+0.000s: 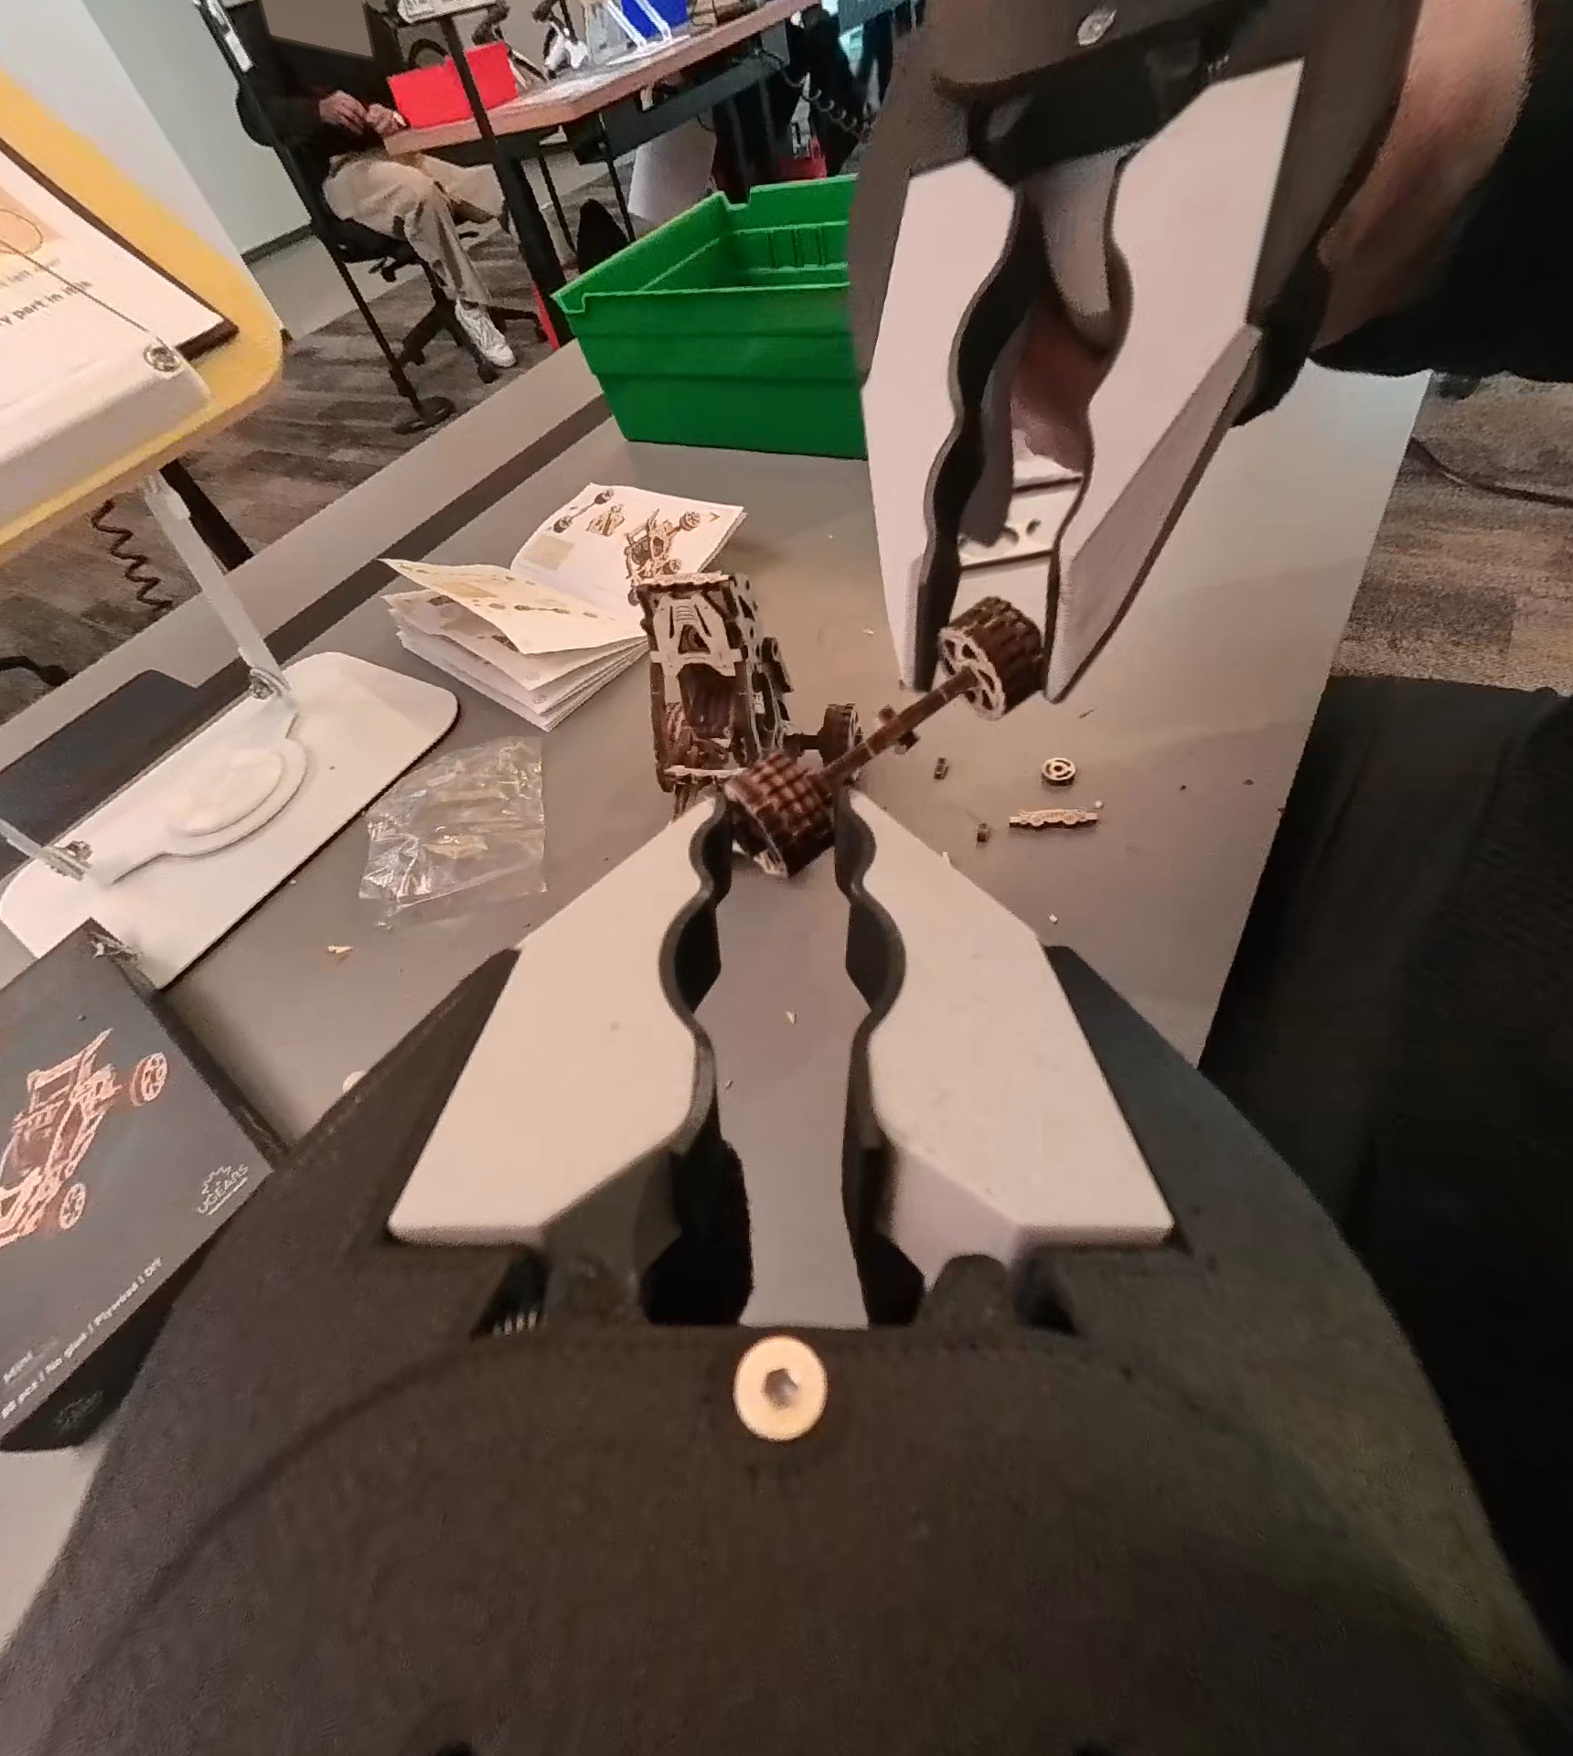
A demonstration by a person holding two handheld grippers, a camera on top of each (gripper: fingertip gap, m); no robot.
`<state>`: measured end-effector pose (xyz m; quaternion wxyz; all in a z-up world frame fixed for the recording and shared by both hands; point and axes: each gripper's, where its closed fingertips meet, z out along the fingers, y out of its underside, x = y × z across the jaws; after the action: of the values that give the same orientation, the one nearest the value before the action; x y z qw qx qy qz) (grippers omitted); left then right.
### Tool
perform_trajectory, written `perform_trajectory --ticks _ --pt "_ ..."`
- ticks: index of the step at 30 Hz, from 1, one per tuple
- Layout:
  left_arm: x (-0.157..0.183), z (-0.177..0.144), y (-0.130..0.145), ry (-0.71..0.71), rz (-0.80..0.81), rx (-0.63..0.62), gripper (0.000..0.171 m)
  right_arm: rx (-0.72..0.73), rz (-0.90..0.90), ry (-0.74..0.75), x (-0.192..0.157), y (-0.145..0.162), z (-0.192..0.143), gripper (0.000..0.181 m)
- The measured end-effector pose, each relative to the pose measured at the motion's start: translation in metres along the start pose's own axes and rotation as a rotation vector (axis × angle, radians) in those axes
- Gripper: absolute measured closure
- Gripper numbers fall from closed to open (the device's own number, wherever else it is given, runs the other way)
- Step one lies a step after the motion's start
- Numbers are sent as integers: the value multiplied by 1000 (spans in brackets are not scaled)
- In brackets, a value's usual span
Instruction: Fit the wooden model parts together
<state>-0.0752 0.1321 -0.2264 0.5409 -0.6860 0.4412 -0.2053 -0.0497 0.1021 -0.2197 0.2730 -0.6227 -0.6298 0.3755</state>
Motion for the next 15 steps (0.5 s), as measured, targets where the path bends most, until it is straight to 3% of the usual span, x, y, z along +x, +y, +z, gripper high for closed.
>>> perform_trajectory --ticks 4,10,13,15 --pt "-3 2 1 -1 -33 -26 154 20 10 26 5 1 0 159" --pt "-9 9 11 0 -155 -118 154 24 -81 198 21 -6 1 154" --pt "-11 12 15 -20 -150 -160 154 -76 -154 303 29 -1 7 150" --pt "-13 13 15 -31 -154 -178 154 -123 -193 353 31 3 14 160"
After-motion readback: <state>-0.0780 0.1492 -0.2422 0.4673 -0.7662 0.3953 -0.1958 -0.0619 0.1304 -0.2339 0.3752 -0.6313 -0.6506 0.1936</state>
